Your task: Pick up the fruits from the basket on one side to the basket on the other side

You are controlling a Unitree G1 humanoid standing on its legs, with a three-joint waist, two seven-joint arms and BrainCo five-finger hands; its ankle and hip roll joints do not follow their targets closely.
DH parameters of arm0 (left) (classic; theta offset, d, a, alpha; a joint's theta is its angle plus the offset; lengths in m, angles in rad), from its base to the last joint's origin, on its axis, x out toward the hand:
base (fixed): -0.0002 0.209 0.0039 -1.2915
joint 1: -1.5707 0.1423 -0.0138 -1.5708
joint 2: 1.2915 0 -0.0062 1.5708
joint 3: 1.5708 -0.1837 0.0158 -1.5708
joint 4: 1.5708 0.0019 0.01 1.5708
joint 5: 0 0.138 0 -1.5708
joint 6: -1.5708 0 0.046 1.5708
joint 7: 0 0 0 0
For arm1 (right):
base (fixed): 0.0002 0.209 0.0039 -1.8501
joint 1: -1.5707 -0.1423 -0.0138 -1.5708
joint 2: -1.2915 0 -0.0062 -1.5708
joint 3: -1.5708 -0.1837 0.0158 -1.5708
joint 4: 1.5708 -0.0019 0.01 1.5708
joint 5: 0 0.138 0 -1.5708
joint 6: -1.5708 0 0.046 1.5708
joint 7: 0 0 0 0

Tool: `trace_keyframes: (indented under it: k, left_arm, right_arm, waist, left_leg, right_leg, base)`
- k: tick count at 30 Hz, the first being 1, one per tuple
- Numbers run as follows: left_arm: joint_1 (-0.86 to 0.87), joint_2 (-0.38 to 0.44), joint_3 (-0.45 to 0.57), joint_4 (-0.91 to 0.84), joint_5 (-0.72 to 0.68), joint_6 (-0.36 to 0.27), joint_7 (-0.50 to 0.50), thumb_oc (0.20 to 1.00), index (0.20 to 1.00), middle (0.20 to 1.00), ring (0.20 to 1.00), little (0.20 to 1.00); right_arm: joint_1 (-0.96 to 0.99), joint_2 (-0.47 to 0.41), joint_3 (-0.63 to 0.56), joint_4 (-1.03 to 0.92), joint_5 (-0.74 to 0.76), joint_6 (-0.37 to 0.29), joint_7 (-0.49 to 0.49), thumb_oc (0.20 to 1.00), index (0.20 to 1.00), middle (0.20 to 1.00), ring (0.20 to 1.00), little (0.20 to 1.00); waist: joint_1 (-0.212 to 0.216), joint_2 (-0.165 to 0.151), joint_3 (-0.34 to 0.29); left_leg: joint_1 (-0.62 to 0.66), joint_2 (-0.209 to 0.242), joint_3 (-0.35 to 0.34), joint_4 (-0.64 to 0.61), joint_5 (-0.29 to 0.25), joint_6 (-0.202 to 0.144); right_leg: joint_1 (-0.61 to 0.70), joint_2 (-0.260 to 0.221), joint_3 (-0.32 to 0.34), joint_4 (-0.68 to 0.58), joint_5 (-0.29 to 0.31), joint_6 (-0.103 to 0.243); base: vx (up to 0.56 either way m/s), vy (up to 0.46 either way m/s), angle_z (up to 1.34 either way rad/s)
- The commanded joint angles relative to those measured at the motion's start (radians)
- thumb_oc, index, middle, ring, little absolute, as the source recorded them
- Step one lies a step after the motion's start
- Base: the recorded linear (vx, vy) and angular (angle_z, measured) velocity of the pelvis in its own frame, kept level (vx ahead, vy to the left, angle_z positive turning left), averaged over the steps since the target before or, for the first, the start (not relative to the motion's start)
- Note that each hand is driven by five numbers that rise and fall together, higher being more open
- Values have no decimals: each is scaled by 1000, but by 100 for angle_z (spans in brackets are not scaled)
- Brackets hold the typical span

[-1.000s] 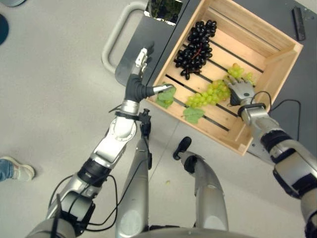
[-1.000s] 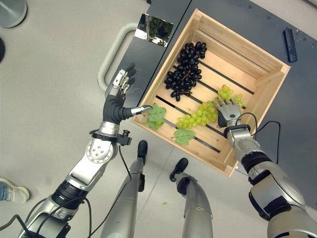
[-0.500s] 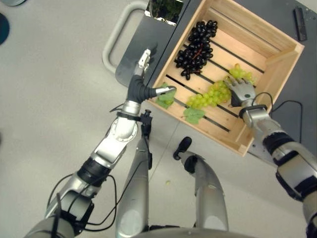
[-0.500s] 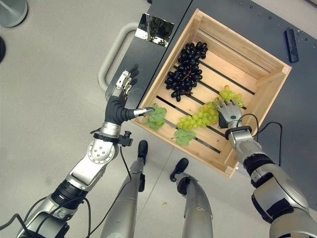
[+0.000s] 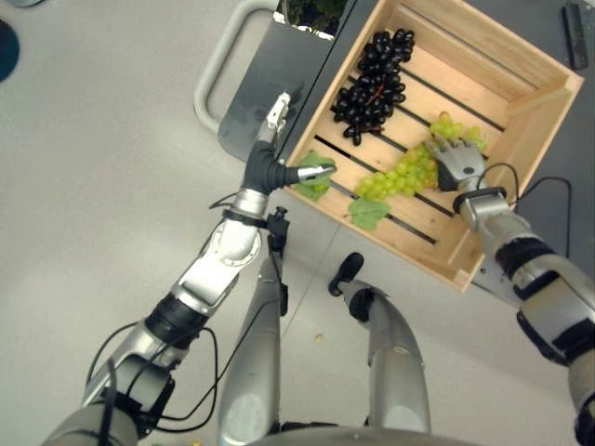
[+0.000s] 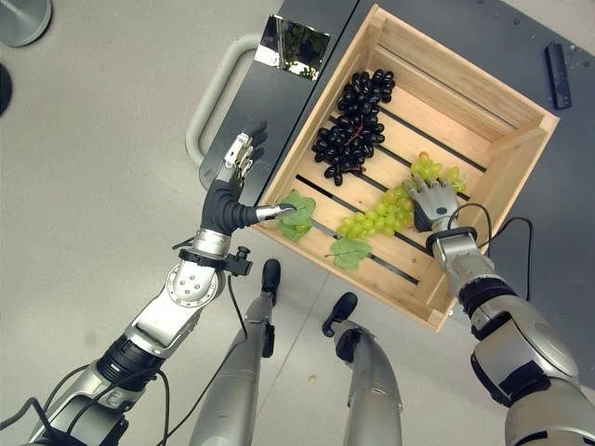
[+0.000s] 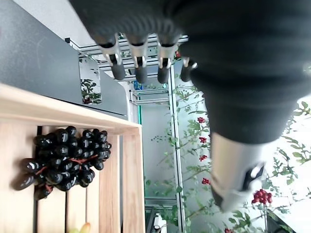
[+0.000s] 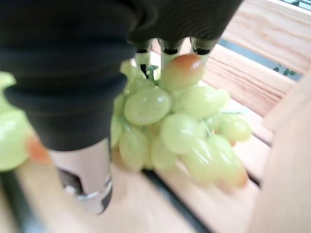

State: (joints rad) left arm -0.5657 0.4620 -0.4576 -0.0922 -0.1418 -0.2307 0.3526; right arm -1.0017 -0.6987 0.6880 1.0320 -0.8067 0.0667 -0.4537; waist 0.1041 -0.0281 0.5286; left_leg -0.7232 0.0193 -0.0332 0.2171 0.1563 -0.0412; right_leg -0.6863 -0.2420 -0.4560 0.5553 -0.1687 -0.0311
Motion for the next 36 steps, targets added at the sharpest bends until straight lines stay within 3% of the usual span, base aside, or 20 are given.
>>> trace_keyframes:
  k: [1,14,15,16,17,36]
  left_arm:
    - [-6,-30,-2,-122,2,-61,7,1000,1000,1000,1000,1000]
    - [20,-26,20,-144,8,-54,11,1000,1000,1000,1000,1000]
    - [22,-25,27,-146,6,-52,15,1000,1000,1000,1000,1000]
    - [22,-25,27,-147,7,-52,16,1000,1000,1000,1000,1000]
    - [22,-25,30,-147,5,-52,18,1000,1000,1000,1000,1000]
    - [19,-27,45,-142,10,-47,21,1000,1000,1000,1000,1000]
  right_arm:
    - [-52,-68,56,73,29,31,18,1000,1000,1000,1000,1000]
    - [-105,-96,71,71,64,38,39,1000,1000,1000,1000,1000]
    - [-103,-93,71,70,70,38,52,570,570,570,570,570]
    - [-103,-93,72,70,70,38,52,476,476,476,476,476]
    - [-101,-91,73,73,71,38,56,200,200,200,200,200]
    - [-84,-42,85,125,82,20,104,200,200,200,200,200]
  waist:
    - [13,68,-9]
    - [16,66,-9]
    - [14,66,-9]
    - [14,65,-9]
    - [13,64,-9]
    - [-3,56,-9]
  left_leg:
    - [5,5,25,92,-145,-15]
    - [-84,-6,16,111,-146,-18]
    - [-89,-6,16,115,-149,-17]
    - [-90,-6,17,115,-149,-17]
    - [-91,-6,17,115,-151,-16]
    - [-73,-1,28,108,-154,-14]
  right_leg:
    - [39,-41,41,-149,105,174]
    - [-40,-53,37,-122,105,177]
    - [-48,-53,39,-118,102,176]
    - [-49,-53,39,-118,102,176]
    - [-51,-53,40,-117,102,176]
    - [-43,-50,43,-122,103,174]
  base:
    - [0,0,0]
    - [5,-1,2]
    - [0,0,0]
    - [0,0,0]
    - [0,0,0]
    - [0,0,0]
